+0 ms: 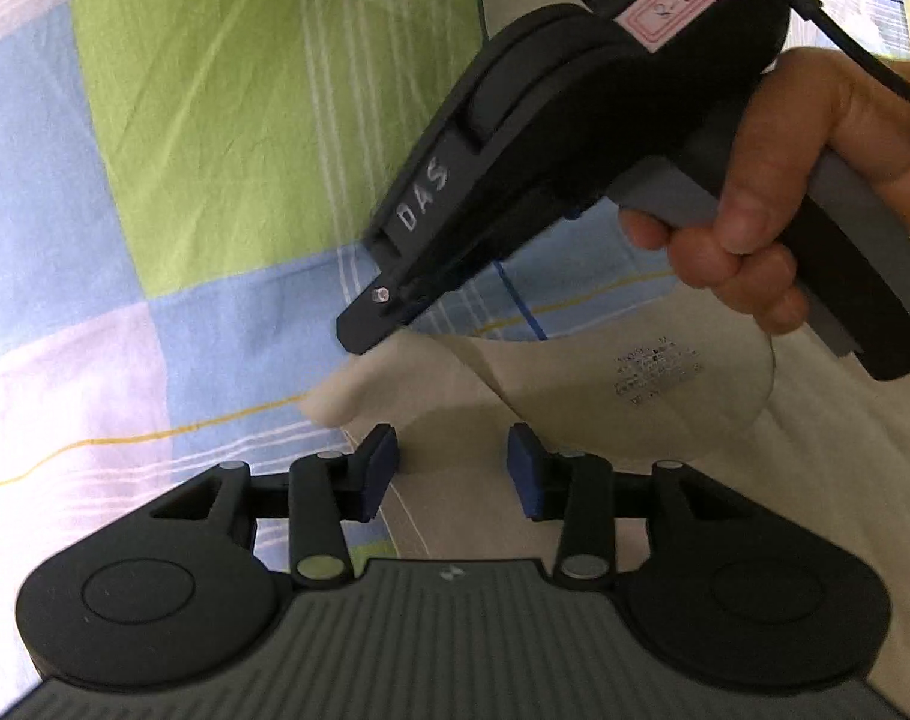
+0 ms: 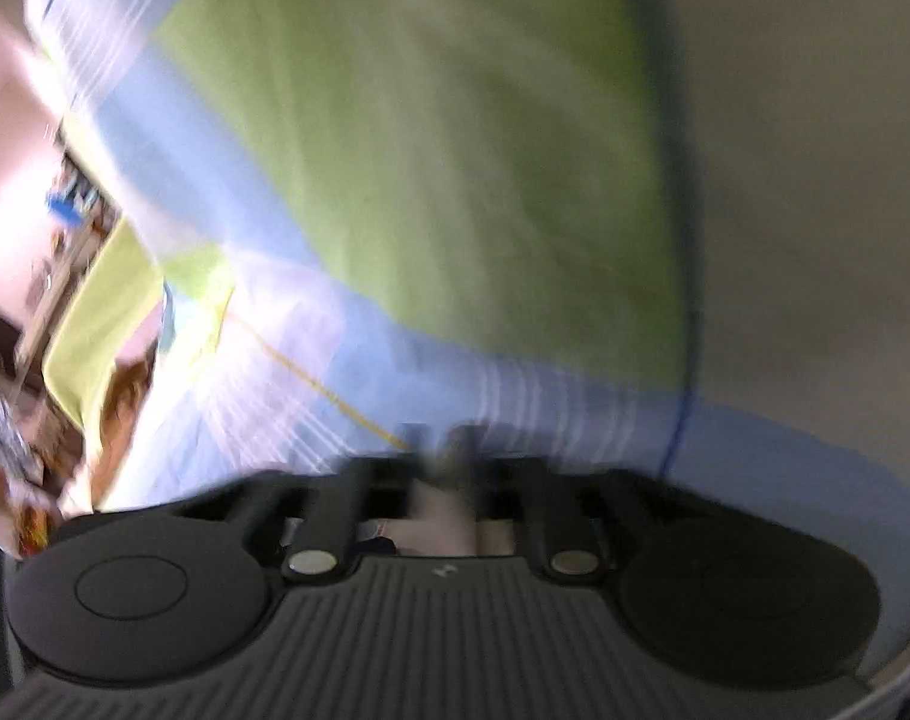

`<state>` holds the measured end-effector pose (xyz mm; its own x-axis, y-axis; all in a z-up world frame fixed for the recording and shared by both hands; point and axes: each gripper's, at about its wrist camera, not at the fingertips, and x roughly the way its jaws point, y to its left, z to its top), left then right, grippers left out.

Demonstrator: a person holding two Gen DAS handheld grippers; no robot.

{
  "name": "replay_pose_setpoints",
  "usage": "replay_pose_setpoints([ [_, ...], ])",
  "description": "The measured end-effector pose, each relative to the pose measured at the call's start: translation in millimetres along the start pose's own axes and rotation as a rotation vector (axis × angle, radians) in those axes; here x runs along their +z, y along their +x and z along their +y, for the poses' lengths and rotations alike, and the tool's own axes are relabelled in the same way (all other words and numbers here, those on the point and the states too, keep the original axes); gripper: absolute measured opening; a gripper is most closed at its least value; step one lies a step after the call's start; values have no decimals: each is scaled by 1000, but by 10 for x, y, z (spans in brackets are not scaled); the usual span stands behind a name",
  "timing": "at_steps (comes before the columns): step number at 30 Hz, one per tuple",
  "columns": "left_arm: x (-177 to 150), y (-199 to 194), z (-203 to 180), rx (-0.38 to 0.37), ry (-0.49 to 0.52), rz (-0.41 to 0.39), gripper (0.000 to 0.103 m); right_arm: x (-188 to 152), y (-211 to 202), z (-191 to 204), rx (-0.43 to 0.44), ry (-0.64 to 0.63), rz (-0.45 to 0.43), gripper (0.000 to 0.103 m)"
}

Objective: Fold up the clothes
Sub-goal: 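Move both open grippers over the flattened shirt toward its hem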

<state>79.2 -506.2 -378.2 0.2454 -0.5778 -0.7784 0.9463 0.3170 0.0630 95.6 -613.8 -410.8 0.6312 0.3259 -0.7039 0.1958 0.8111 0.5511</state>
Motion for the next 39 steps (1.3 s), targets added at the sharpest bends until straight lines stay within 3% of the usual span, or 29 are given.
replay_pose_setpoints([
  [2,23,31,4,19,-3,-8,59,-7,-55,58,-17,-37,-46,1],
  [4,63,105,23,41,2,-16,64,-30,-36,79,-88,-67,-80,2],
  [6,134,205,74,56,-4,-13,66,-56,6,32,-115,-42,-66,4],
  [8,183,230,101,76,4,-12,66,-59,-68,-45,-88,30,-73,18],
  [10,227,200,116,113,25,-15,64,-94,-429,-110,-104,110,-182,31],
  [12,258,28,129,170,45,-61,59,-178,-825,-236,-125,205,-272,32],
  [14,277,-143,161,139,16,-85,59,-371,-1310,-397,-179,278,-344,30],
  [15,273,-241,167,91,-5,-95,59,-483,-1494,-447,-224,277,-340,26],
  [17,239,-445,134,-23,-39,-112,60,-723,-1724,-490,-279,241,-280,5],
  [19,197,-364,97,-66,-77,-71,60,-953,-1764,-514,-293,203,-188,3],
  [22,204,3,163,-53,-157,26,60,-1032,-1556,-586,-325,145,-139,2],
  [24,259,268,233,-16,-174,32,66,-961,-1370,-721,-397,96,-149,0],
  [27,429,336,261,52,-147,0,62,-827,-1261,-891,-438,77,-197,0],
  [28,523,279,280,87,-149,-25,60,-744,-1335,-904,-441,78,-241,0],
  [32,550,-192,354,85,-198,-88,60,-707,-1777,-825,-427,111,-333,10],
  [35,355,-542,290,53,-218,-69,60,-1119,-2132,-549,-380,155,-307,13],
  [39,-216,-1028,-159,-94,-213,16,60,-1737,-2122,-223,-326,170,-229,13],
])
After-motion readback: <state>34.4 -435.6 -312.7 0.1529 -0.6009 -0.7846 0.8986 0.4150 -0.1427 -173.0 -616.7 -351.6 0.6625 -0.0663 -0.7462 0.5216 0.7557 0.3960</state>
